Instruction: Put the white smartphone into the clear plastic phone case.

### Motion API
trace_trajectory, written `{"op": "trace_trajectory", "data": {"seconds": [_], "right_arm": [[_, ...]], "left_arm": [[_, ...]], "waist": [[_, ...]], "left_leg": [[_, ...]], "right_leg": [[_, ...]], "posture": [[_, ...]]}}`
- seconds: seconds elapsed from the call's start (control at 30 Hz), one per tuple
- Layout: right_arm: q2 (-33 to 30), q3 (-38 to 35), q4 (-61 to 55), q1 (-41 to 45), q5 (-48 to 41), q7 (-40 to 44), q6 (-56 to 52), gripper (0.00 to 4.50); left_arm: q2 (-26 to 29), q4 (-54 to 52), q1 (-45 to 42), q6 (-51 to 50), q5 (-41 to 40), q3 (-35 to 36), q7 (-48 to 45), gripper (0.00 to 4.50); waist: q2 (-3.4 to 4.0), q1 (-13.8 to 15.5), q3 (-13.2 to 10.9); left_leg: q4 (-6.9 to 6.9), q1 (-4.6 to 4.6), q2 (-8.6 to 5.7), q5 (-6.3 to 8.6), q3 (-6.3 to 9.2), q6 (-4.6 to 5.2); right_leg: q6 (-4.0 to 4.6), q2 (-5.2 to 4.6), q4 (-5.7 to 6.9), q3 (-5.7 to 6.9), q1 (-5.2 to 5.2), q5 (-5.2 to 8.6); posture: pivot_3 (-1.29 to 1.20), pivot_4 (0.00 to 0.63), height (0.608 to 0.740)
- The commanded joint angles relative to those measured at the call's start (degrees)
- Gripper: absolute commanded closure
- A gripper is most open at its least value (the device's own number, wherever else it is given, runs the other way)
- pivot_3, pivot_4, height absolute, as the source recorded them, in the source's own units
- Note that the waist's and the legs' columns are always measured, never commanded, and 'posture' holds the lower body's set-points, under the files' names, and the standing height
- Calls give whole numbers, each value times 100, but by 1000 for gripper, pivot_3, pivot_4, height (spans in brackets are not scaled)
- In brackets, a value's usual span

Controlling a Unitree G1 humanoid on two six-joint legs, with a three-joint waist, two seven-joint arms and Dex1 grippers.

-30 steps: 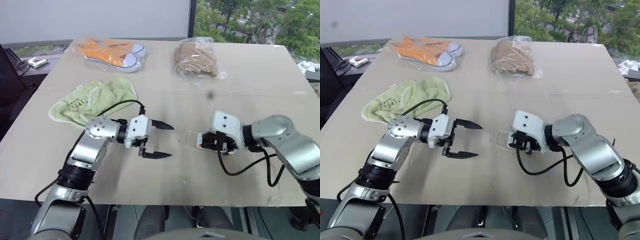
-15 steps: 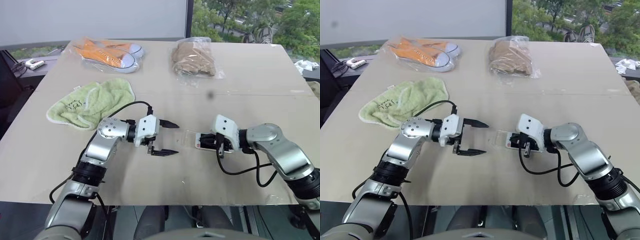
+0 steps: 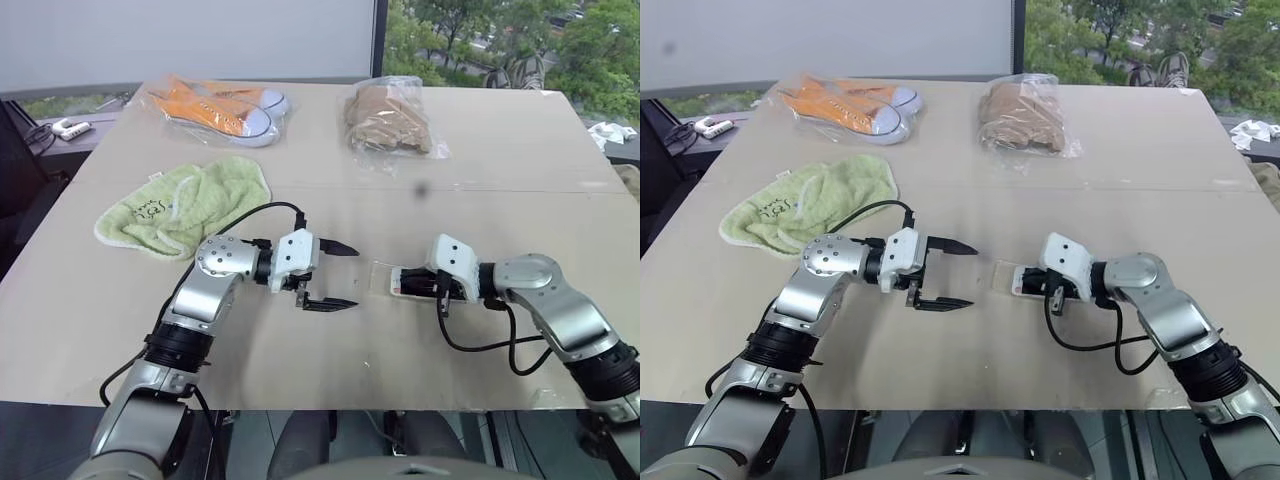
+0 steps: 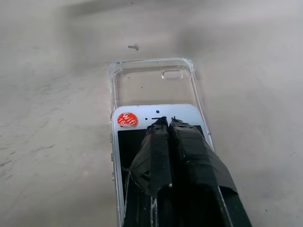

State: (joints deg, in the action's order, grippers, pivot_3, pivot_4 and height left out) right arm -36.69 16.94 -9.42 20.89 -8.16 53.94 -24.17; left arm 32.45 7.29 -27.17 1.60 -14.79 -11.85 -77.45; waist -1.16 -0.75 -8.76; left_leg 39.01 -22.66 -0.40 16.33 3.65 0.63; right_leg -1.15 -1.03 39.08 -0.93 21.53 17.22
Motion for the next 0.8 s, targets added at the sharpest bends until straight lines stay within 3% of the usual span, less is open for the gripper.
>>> {"op": "trace_trajectory", "data": {"seconds": [0.03,0.3,0.5,0.8], "right_arm": [[64,88,453,-259,269,-165,283,4471],[194,163,1013,-497,664,-400,1292,4471],[142,398,1522,-522,1235,-574,2215,4471],[141,553,1950,-511,1851,-807,2984,4471]], "left_arm": [[52,-286,44,3,-82,50,-4,0],[89,-306,52,-6,-96,67,-19,0],[112,-279,50,2,-108,69,-45,0],[69,-164,32,41,-64,28,-48,0]], "waist": [[-3,0,5],[-7,0,12],[-9,-5,19],[-6,21,27]], "left_leg": [[0,2,0,0,0,0],[3,18,0,1,1,1],[-17,116,0,5,0,7],[-17,118,0,4,1,7]], "right_leg": [[0,0,1,0,-1,0],[0,1,3,0,-16,0],[-2,3,-9,-1,-106,0],[-3,1,-14,1,-110,0]], "posture": [[0,150,740],[0,150,740],[0,150,740],[0,150,740]]}}
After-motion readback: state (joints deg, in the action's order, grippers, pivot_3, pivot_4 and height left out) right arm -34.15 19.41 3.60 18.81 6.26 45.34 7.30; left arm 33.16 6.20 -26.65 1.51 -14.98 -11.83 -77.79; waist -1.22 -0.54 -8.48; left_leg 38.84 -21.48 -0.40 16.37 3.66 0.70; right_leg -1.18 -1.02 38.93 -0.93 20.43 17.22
